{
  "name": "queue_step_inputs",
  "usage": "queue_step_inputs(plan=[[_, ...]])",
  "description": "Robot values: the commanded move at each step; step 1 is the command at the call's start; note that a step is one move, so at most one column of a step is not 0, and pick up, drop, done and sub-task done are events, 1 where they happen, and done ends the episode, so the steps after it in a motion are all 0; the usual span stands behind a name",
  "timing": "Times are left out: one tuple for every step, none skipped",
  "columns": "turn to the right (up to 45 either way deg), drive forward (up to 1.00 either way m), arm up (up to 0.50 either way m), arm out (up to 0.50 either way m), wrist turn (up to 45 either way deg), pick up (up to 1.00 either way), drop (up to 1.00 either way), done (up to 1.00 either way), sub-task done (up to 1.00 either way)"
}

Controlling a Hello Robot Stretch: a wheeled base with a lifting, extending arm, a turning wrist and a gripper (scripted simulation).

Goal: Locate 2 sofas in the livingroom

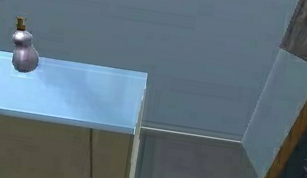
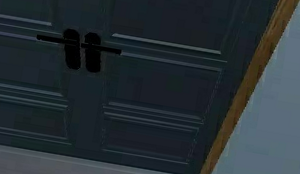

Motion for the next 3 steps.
queue_step_inputs(plan=[[-45.0, 0.0, 0.0, 0.0, 0.0, 0.0, 0.0, 0.0, 0.0], [-45.0, 0.0, 0.0, 0.0, 0.0, 0.0, 0.0, 0.0, 0.0], [-45.0, 0.0, 0.0, 0.0, 0.0, 0.0, 0.0, 0.0, 0.0]])
